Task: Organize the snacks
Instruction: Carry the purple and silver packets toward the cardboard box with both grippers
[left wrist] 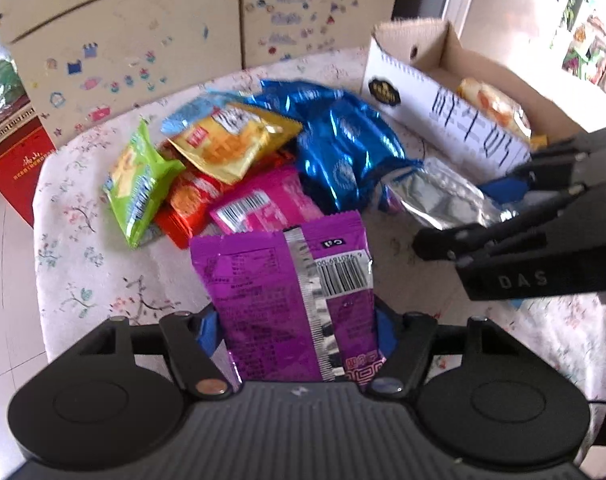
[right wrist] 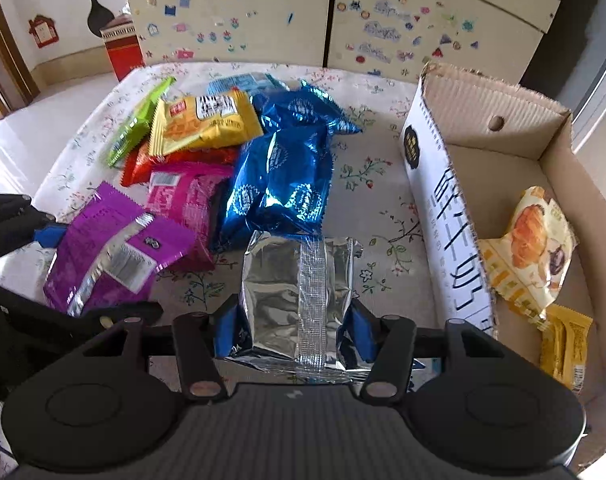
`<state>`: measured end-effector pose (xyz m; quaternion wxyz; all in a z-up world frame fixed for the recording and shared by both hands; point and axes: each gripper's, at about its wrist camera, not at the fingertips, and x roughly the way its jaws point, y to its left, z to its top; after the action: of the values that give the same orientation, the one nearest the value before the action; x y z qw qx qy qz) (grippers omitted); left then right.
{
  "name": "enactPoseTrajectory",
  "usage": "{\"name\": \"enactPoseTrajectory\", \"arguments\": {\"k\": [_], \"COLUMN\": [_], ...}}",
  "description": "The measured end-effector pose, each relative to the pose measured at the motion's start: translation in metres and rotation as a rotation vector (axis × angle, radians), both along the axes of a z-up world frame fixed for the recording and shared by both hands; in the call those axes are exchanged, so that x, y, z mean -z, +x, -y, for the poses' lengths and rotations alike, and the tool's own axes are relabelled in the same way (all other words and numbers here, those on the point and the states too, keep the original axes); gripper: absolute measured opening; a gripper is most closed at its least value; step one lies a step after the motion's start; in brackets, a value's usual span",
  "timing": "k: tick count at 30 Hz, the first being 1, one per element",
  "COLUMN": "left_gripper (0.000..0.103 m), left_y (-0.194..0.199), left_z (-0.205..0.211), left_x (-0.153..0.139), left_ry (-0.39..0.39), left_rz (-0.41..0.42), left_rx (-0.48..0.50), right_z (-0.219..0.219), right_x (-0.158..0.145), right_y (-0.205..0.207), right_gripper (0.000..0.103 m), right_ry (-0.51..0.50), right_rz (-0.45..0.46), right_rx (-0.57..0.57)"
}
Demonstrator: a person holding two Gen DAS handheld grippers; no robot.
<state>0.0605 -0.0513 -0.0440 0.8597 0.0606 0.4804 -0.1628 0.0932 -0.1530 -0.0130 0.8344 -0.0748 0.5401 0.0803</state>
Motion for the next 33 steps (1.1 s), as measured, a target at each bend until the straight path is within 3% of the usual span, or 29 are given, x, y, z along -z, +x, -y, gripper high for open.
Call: {"name": "enactPoseTrajectory", "arguments": {"k": [4,16,33], "left_gripper": [0.070,0.070,0.070], "left_y": [-0.001,-0.002,0.004], "left_z": [-0.004,0.015,0.048], "left_x": [-0.011,-0.028,-0.046], "left_ry": [-0.012,0.077,0.146], "left_rz": [0.035,0.183,0.364], "left_rx": [-0.015,0.004,0.001], "right_z": [0.006,0.011,0.012], "right_x": [-0.010,-0.027,-0.047], "right_y": [-0.006,-0.019,-0.033], "right_gripper": [0.062,0.062,0.062], "right_ry": [0.013,-0.019,-0.103], "right_rz": [0.031,0.118,0.236], "right_rx": [-0.016,-0.042,-0.085]}}
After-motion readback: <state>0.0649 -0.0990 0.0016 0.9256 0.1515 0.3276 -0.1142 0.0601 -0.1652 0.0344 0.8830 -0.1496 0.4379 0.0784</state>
